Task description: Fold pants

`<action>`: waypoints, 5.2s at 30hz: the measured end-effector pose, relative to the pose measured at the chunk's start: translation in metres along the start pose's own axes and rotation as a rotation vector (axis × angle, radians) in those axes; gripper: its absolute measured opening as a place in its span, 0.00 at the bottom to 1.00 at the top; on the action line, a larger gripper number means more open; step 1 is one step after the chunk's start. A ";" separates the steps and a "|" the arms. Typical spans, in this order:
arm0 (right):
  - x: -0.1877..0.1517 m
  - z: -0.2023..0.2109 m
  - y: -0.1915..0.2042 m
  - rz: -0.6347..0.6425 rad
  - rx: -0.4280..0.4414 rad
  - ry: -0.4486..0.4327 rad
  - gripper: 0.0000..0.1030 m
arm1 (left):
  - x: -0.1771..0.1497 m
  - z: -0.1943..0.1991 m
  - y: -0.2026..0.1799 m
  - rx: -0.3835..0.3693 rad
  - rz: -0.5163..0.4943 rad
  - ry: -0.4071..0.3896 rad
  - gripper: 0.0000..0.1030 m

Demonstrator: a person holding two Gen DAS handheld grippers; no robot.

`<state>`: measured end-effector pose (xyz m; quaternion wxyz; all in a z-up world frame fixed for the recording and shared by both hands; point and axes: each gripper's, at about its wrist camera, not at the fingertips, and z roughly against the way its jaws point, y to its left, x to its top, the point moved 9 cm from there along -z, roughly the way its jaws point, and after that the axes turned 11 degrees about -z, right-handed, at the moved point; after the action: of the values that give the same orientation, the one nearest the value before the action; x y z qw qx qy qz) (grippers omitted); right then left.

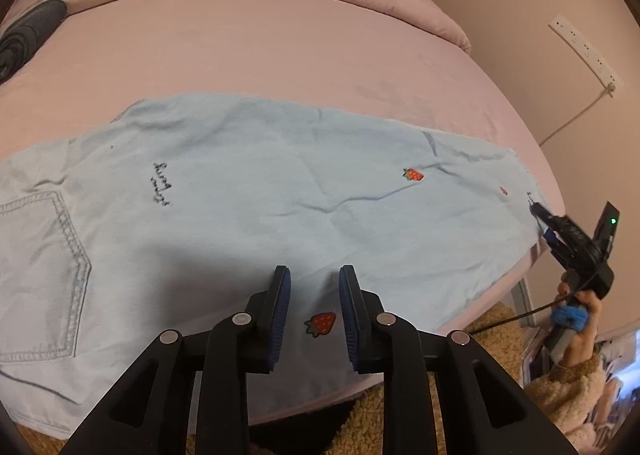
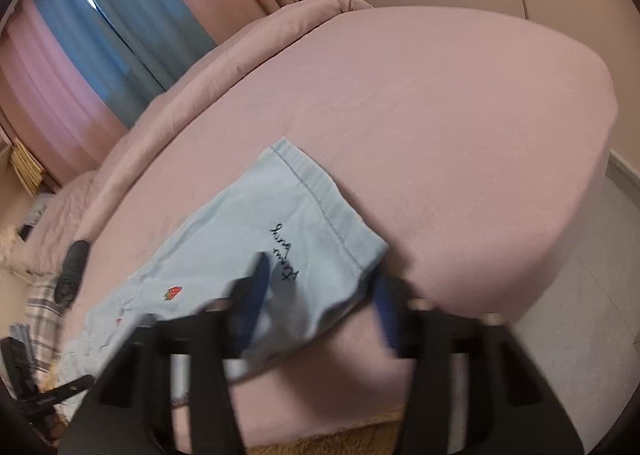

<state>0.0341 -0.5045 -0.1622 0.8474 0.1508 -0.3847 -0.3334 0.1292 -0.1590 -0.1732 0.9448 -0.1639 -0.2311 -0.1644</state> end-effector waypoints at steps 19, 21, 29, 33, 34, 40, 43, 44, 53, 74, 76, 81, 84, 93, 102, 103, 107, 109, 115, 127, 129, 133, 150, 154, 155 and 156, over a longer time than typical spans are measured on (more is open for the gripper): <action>-0.166 -0.011 0.235 0.528 0.342 0.272 0.14 | 0.057 0.000 -0.008 -0.376 0.201 -0.092 0.47; -0.183 -0.015 0.236 0.546 0.342 0.303 0.14 | 0.057 -0.010 -0.007 -0.348 0.205 -0.068 0.47; -0.200 -0.004 0.244 0.636 0.323 0.282 0.14 | 0.078 -0.032 -0.023 -0.390 0.212 -0.039 0.46; -0.208 0.003 0.261 0.688 0.330 0.254 0.15 | 0.085 -0.014 -0.006 -0.267 0.135 -0.076 0.05; -0.212 0.004 0.269 0.683 0.355 0.264 0.15 | 0.086 -0.006 -0.002 -0.260 0.130 -0.093 0.05; -0.237 0.003 0.299 0.694 0.412 0.297 0.15 | 0.079 0.019 0.042 -0.078 0.078 -0.120 0.05; -0.253 -0.021 0.292 0.691 0.342 0.341 0.18 | 0.067 0.000 0.063 0.017 0.074 -0.050 0.05; -0.258 -0.033 0.288 0.695 0.300 0.353 0.18 | 0.064 -0.005 0.068 0.043 0.076 -0.028 0.05; -0.251 -0.015 0.283 0.642 0.328 0.412 0.61 | 0.050 0.025 0.071 0.075 0.103 -0.081 0.07; -0.174 -0.002 0.191 0.496 0.066 0.269 0.59 | 0.002 -0.008 0.018 -0.015 0.097 -0.012 0.07; -0.176 -0.001 0.188 0.485 0.072 0.274 0.59 | -0.003 -0.005 0.021 -0.016 0.112 -0.007 0.07; -0.181 0.002 0.185 0.484 0.062 0.291 0.59 | -0.018 -0.003 0.022 -0.036 0.144 -0.002 0.07; -0.172 0.015 0.191 0.479 0.063 0.272 0.59 | -0.025 0.002 0.020 -0.049 0.143 0.003 0.07; -0.169 0.000 0.182 0.459 0.046 0.277 0.58 | 0.011 0.046 0.017 -0.034 0.096 -0.134 0.07; -0.175 -0.002 0.183 0.510 0.021 0.242 0.58 | 0.047 0.028 0.034 -0.110 0.070 -0.063 0.13; -0.175 -0.003 0.183 0.509 0.023 0.242 0.58 | 0.046 0.025 0.035 -0.092 0.062 -0.047 0.26; -0.175 -0.003 0.183 0.508 0.022 0.242 0.58 | 0.031 0.015 0.028 -0.088 0.032 0.020 0.38; -0.174 -0.004 0.184 0.507 0.025 0.243 0.58 | 0.027 0.009 0.021 -0.111 0.014 0.036 0.38; -0.174 -0.004 0.182 0.504 0.030 0.247 0.58 | 0.033 0.004 0.012 -0.167 -0.004 0.040 0.38; -0.175 -0.004 0.182 0.504 0.040 0.246 0.58 | 0.008 0.006 0.005 -0.188 -0.066 0.121 0.38; -0.174 -0.004 0.181 0.506 0.042 0.245 0.58 | 0.003 0.007 -0.002 -0.211 -0.102 0.141 0.38; -0.174 -0.005 0.181 0.508 0.041 0.246 0.58 | -0.004 0.001 -0.004 -0.123 -0.184 0.170 0.37; -0.175 -0.008 0.181 0.529 0.036 0.250 0.58 | -0.016 0.023 0.037 -0.184 0.025 0.118 0.06; -0.175 -0.008 0.181 0.533 0.034 0.248 0.58 | -0.017 0.029 0.055 -0.235 0.071 0.113 0.06; -0.175 -0.008 0.180 0.533 0.034 0.248 0.58 | -0.017 0.027 0.058 -0.260 0.093 0.119 0.06; -0.175 -0.008 0.180 0.535 0.033 0.248 0.58 | -0.014 0.025 0.056 -0.279 0.105 0.123 0.06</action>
<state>0.0363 -0.2531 -0.1716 0.9431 0.0975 -0.3098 -0.0709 0.1291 -0.0956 -0.1722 0.9326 -0.2949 -0.1390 -0.1549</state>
